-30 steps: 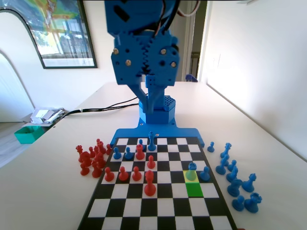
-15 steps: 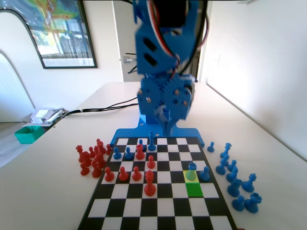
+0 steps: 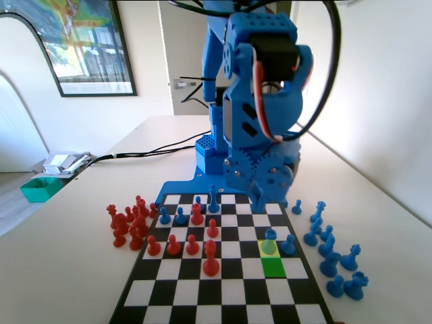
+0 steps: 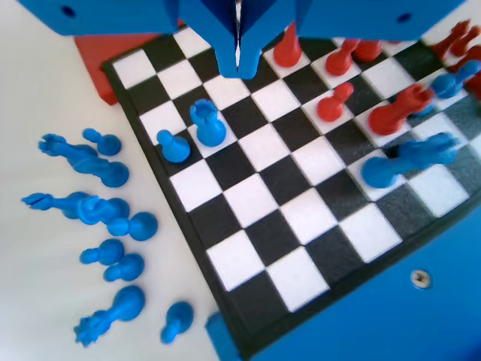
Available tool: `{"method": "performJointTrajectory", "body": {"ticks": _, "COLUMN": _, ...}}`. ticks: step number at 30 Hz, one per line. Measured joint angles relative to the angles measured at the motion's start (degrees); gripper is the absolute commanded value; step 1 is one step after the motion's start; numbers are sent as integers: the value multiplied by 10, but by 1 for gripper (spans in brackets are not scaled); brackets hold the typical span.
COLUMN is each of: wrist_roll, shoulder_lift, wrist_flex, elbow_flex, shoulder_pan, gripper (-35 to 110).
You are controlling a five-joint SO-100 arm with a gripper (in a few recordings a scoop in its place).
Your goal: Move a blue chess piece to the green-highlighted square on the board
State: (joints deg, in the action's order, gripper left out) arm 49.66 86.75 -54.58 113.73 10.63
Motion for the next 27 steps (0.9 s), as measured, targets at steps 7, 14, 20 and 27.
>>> {"method": "performJointTrajectory", "body": {"ticks": 7, "wrist_roll": 10, "shoulder_lift": -29, "wrist_flex": 12, "elbow_flex": -13, "shoulder_pan": 15, "gripper": 13}}
{"method": "performJointTrajectory", "body": {"ticks": 14, "wrist_roll": 29, "shoulder_lift": -35, "wrist_flex": 25, "elbow_flex": -13, "shoulder_pan": 21, "gripper": 13}}
{"method": "performJointTrajectory", "body": {"ticks": 20, "wrist_roll": 36, "shoulder_lift": -63, "wrist_flex": 33, "elbow_flex": -25, "shoulder_pan": 21, "gripper": 12}}
{"method": "performJointTrajectory", "body": {"ticks": 27, "wrist_roll": 51, "shoulder_lift": -104, "wrist_flex": 29, "elbow_flex": -68, "shoulder_pan": 20, "gripper": 12}}
